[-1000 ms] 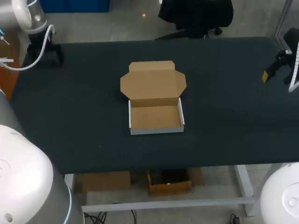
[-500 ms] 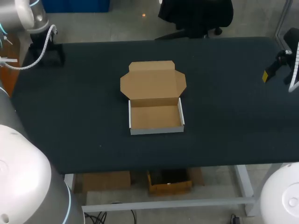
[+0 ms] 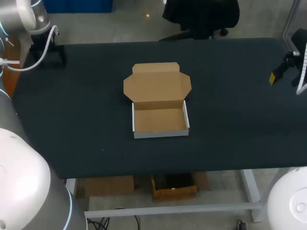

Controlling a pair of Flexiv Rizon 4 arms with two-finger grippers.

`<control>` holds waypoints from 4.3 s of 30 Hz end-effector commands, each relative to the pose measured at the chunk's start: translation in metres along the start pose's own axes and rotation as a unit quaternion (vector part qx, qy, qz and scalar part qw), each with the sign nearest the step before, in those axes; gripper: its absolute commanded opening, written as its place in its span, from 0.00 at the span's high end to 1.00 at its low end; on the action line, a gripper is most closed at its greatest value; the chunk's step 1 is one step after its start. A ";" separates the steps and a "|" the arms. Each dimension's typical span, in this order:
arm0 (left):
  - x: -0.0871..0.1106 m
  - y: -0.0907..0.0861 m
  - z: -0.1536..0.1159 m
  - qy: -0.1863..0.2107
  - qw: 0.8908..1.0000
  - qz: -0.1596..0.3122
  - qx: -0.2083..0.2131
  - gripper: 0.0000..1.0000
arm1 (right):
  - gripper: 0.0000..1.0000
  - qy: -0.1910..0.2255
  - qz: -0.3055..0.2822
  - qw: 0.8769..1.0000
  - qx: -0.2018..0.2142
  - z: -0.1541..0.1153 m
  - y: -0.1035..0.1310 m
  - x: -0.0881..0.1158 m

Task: Assemble the packaging by folding the flat box into shape, placing the metal phone stand inside, and closing the box properly

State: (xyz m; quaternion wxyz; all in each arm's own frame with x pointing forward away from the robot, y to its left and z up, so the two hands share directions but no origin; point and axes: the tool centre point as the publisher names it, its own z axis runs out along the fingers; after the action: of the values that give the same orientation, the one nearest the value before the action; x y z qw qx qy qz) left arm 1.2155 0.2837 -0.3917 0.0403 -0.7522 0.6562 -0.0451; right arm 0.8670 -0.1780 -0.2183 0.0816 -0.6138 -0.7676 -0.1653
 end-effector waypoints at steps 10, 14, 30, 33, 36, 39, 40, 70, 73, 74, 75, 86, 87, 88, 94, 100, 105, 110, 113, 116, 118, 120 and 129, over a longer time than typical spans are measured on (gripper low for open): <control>0.000 -0.015 0.007 -0.003 0.999 -0.005 -0.032 0.03 | 0.00 0.001 0.000 1.000 0.002 -0.001 0.000 0.000; -0.001 -0.017 0.008 -0.004 0.999 -0.006 -0.032 0.07 | 0.00 0.001 0.000 1.000 0.002 -0.001 0.000 0.000; -0.001 -0.021 0.010 -0.004 0.999 -0.008 -0.035 0.11 | 0.00 0.001 0.000 1.000 0.002 -0.001 0.000 0.000; -0.001 -0.022 0.010 -0.004 0.999 -0.008 -0.035 0.09 | 0.00 0.001 0.000 1.000 0.002 -0.001 0.000 0.000; -0.002 -0.023 0.010 -0.004 0.999 -0.008 -0.035 0.09 | 0.00 0.001 0.000 1.000 0.002 -0.001 0.000 0.000; -0.002 -0.023 0.010 -0.004 0.999 -0.009 -0.035 0.11 | 0.00 0.001 0.000 1.000 0.002 -0.001 0.000 0.000; -0.002 -0.024 0.010 -0.004 0.999 -0.009 -0.035 0.12 | 0.00 0.001 0.000 1.000 0.002 -0.001 0.000 0.000; -0.004 -0.002 -0.015 0.004 1.000 0.004 0.003 1.00 | 0.00 0.001 0.000 1.000 0.002 -0.001 0.000 0.000; -0.003 0.003 -0.019 0.004 1.000 0.008 0.009 1.00 | 0.00 0.001 0.000 1.000 0.002 -0.001 0.000 0.000; -0.003 0.005 -0.020 0.004 1.000 0.008 0.010 1.00 | 0.00 0.001 0.000 1.000 0.002 -0.001 0.000 0.000; -0.002 0.007 -0.022 0.004 1.000 0.011 0.014 1.00 | 0.00 0.001 0.000 1.000 0.002 -0.001 0.000 0.000; 0.003 0.027 -0.035 0.011 0.999 0.030 0.041 1.00 | 0.00 0.001 0.000 1.000 0.002 -0.001 0.000 0.000; 0.003 0.029 -0.037 0.012 0.998 0.031 0.044 1.00 | 0.00 0.001 0.000 1.000 0.002 -0.001 0.000 0.000; 0.003 0.031 -0.038 0.012 0.998 0.032 0.047 1.00 | 0.00 0.001 0.000 1.000 0.002 -0.001 0.000 0.000; 0.005 0.043 -0.048 0.020 0.997 0.046 0.066 1.00 | 0.00 0.001 0.000 1.000 0.002 -0.001 0.000 0.000; 0.007 0.058 -0.063 0.025 0.993 0.066 0.097 1.00 | 0.00 0.001 0.000 1.000 0.002 -0.001 0.000 0.000; 0.008 0.072 -0.072 0.033 0.989 0.078 0.119 1.00 | 0.00 0.001 0.000 1.000 0.002 -0.001 0.000 0.000; 0.009 0.082 -0.078 0.036 0.986 0.084 0.136 1.00 | 0.00 0.001 0.000 1.000 0.002 -0.001 0.000 0.000; 0.009 0.087 -0.083 0.041 0.984 0.086 0.148 1.00 | 0.00 0.001 0.000 1.000 0.002 -0.001 0.000 0.000; 0.010 0.092 -0.087 0.040 0.982 0.092 0.158 1.00 | 0.00 0.001 0.000 1.000 0.002 -0.001 0.000 0.000; 0.011 0.095 -0.089 0.038 0.981 0.097 0.164 1.00 | 0.00 0.001 0.000 1.000 0.002 -0.001 0.000 0.000; 0.013 0.098 -0.089 0.038 0.980 0.102 0.168 1.00 | 0.00 0.001 0.000 1.000 0.002 -0.001 0.000 0.000; 0.016 0.105 -0.088 0.029 0.979 0.106 0.173 1.00 | 0.00 0.001 0.000 1.000 0.002 -0.001 0.000 0.000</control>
State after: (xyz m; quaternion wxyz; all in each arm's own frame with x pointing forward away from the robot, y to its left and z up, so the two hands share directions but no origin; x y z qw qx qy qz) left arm 1.1118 0.2551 -0.3177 0.0997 -0.6676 0.7281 -0.1193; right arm 0.8670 -0.1780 -0.2182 0.0817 -0.6138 -0.7676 -0.1652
